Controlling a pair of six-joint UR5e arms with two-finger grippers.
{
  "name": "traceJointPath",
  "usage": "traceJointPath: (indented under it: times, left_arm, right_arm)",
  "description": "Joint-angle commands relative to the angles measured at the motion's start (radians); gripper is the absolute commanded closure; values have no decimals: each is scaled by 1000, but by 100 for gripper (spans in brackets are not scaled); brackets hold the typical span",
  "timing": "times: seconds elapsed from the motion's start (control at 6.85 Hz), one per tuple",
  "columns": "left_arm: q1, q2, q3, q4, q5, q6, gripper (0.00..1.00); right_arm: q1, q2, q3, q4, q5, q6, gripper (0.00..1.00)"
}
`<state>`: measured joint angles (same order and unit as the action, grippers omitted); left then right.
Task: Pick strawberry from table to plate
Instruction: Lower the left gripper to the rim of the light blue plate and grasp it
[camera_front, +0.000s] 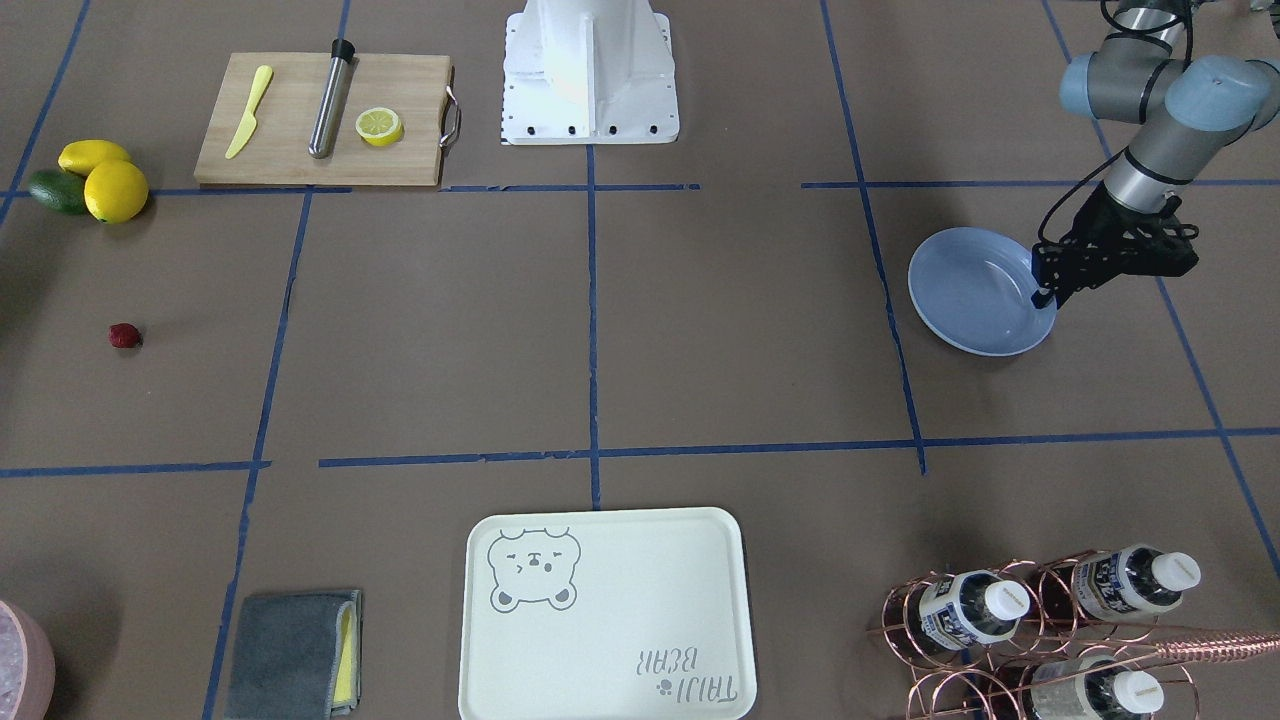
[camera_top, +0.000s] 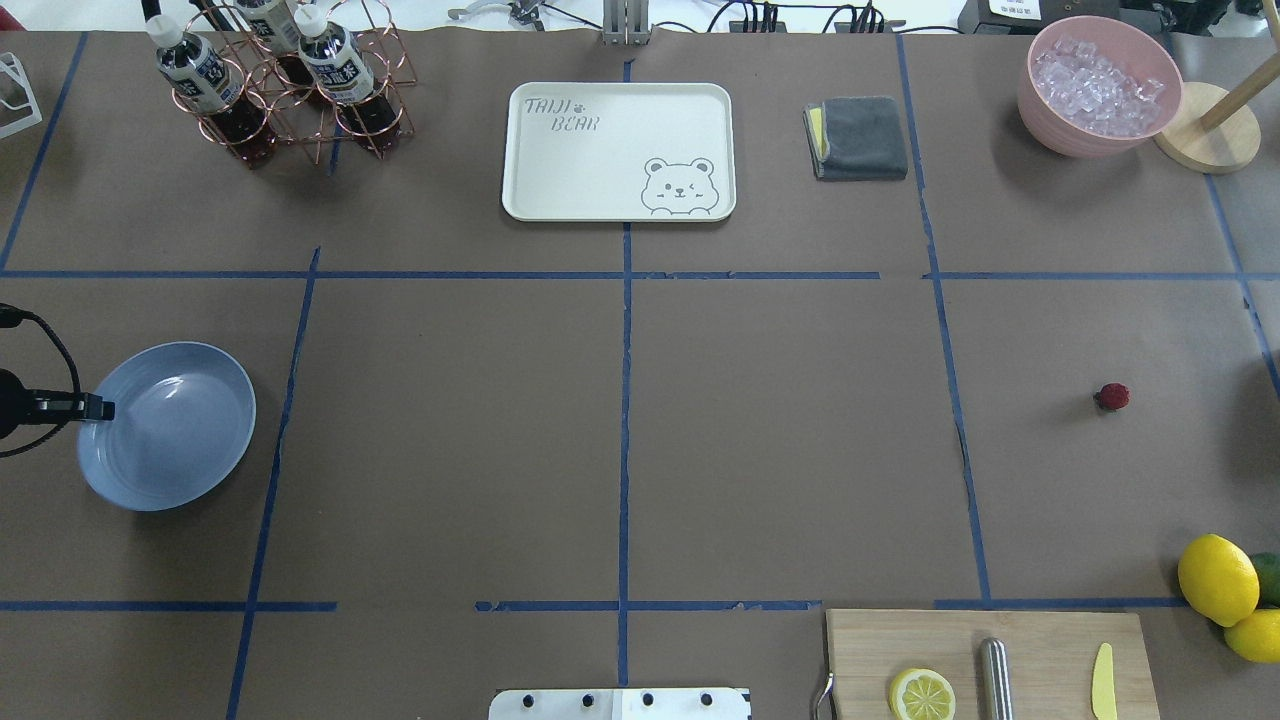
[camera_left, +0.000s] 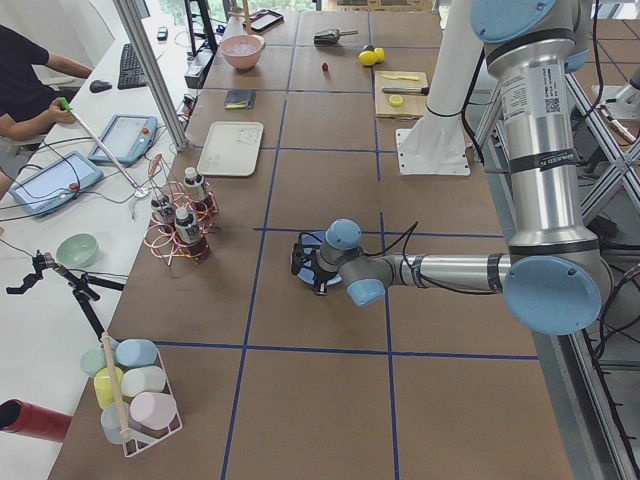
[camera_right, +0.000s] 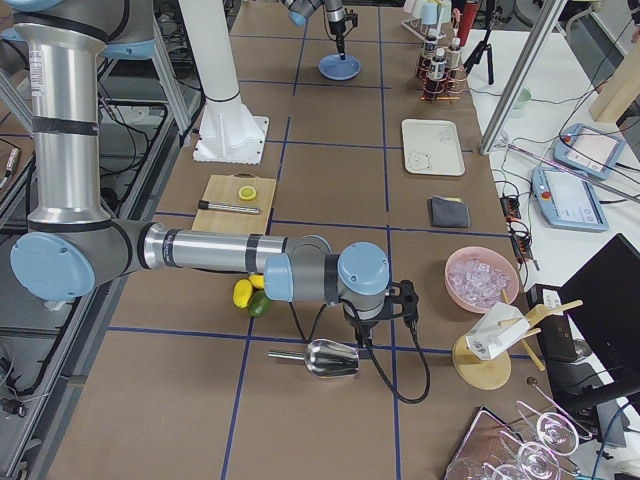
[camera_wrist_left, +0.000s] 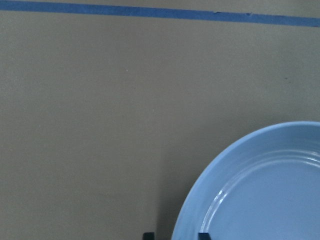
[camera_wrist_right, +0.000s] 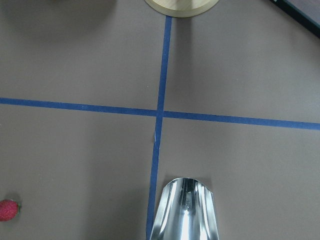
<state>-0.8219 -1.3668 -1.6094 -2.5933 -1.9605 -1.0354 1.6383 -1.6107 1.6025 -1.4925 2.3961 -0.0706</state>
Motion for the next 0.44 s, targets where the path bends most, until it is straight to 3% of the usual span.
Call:
traceJointPath:
  times: [0.0, 0.29]
  left_arm:
    - [1, 2, -10, 1, -4, 3, 100]
    - [-14, 14, -85, 63, -21, 12, 100]
  right_arm:
    - [0, 0, 1, 0, 0, 0, 0]
    - [0, 0, 19, -2, 0, 0, 0]
